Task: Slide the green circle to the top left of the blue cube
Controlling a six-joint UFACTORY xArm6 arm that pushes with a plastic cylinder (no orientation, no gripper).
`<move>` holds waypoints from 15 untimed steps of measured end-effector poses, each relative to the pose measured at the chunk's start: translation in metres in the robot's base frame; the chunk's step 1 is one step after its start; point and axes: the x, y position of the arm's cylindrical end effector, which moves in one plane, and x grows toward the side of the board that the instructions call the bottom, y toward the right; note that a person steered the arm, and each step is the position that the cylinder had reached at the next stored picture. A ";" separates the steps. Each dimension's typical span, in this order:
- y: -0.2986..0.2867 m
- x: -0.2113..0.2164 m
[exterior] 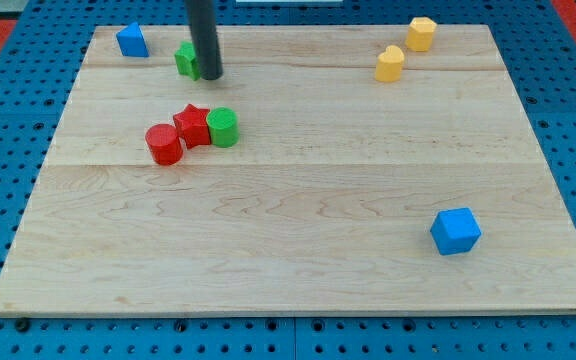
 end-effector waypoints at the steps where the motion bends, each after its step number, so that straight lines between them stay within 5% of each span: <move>1: 0.030 0.051; 2: 0.030 0.077; 6: -0.057 0.062; 8: 0.050 0.097; 10: -0.004 0.063; 13: -0.023 0.136; 15: 0.077 0.158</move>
